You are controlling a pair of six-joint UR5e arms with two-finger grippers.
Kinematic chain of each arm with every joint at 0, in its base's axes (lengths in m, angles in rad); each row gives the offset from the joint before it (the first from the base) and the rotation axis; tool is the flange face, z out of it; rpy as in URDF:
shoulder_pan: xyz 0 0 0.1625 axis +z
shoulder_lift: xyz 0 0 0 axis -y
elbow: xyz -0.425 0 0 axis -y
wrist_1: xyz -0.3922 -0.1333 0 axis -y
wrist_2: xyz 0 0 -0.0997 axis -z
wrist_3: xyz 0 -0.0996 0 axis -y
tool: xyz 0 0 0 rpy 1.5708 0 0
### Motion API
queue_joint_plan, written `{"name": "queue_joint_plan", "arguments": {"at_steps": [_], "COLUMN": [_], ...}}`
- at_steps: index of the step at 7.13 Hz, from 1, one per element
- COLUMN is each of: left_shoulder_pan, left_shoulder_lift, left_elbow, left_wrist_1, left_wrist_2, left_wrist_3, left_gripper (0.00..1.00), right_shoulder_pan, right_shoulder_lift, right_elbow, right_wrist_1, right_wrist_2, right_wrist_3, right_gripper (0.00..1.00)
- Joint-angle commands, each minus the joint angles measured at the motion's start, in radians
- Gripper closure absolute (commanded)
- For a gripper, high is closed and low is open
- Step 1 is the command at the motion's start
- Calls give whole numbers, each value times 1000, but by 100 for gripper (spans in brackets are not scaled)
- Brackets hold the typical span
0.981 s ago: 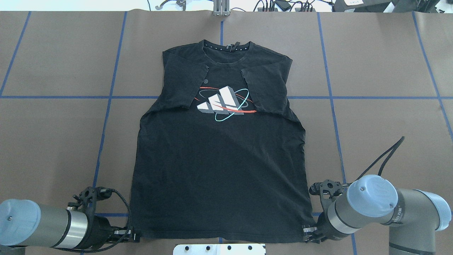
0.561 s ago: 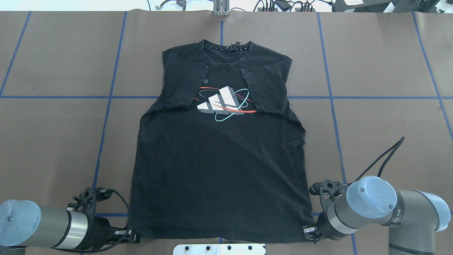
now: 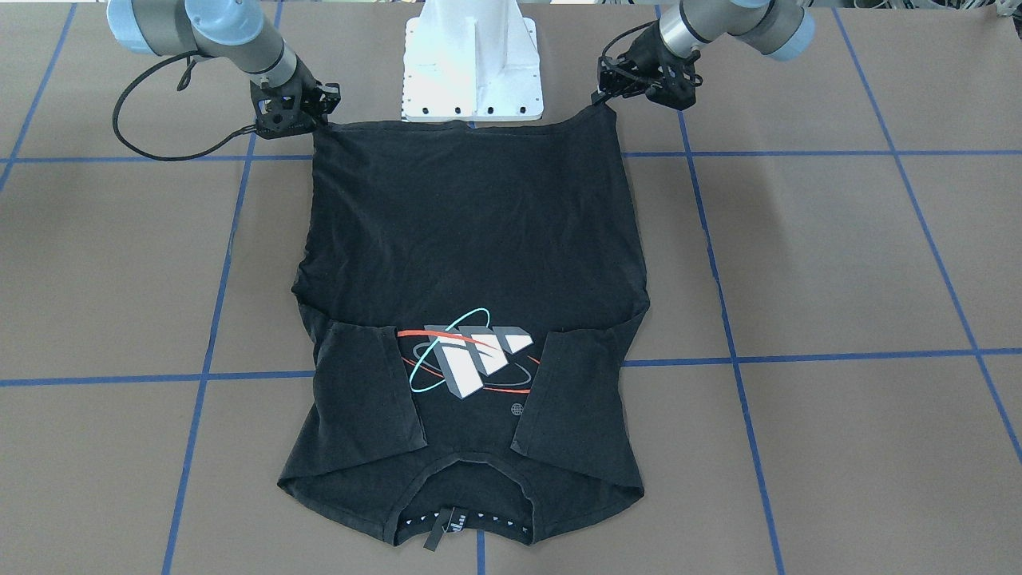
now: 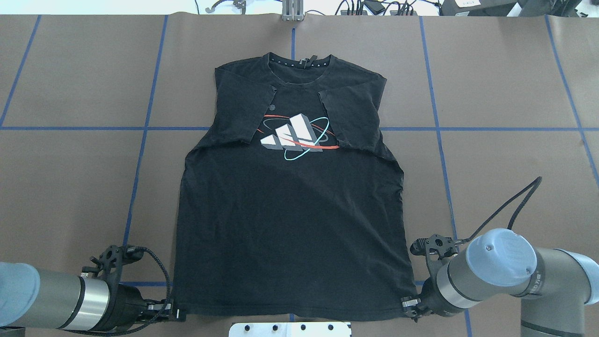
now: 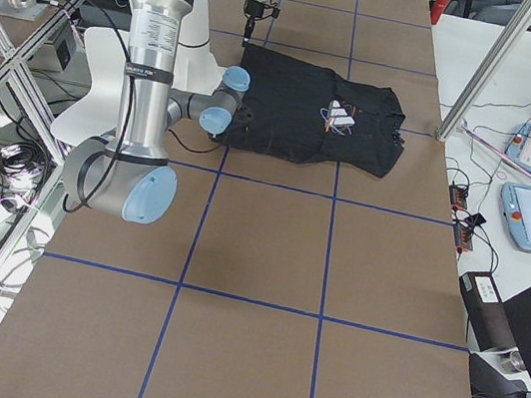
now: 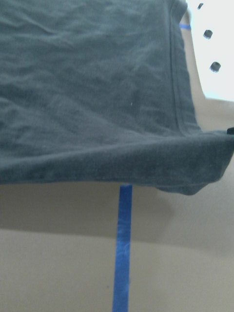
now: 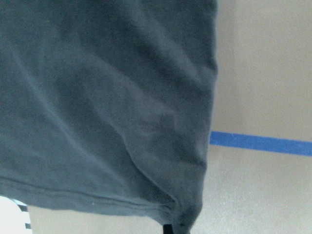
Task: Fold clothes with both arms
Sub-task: 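Lift the hem with both grippers and carry it toward the collar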
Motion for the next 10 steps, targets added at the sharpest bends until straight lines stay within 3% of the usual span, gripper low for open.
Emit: {"name": "queue_joint_plan", "arguments": {"at_steps": [1, 3, 5, 6, 7, 8, 10], "left_shoulder_pan": [-1, 1, 25, 28, 28, 2, -262], "left_shoulder_lift": [28, 83, 96, 86, 80, 65, -7], "left_elbow": [-43, -126, -159, -162, -184, -186, -174], "left_wrist_1": [0, 0, 0, 0, 0, 0, 2], "left_wrist_2": [0, -26, -62, -62, -69, -141, -329], "left_wrist_3": [0, -2, -60, -84, -92, -92, -75], "left_gripper": [100, 100, 100, 100, 100, 100, 100], "right_shoulder_pan": [17, 34, 54, 99, 238, 387, 503], "right_shoulder_lift": [-68, -221, -286, -283, -275, -227, -78], "right_elbow": [75, 85, 82, 79, 65, 18, -96], "right_wrist_1": [41, 254, 367, 387, 426, 434, 435], "right_wrist_2": [108, 223, 285, 329, 464, 615, 661], "right_wrist_3": [-38, -71, -71, -72, -72, -72, -72], "right_gripper": [100, 100, 100, 100, 100, 100, 100]}}
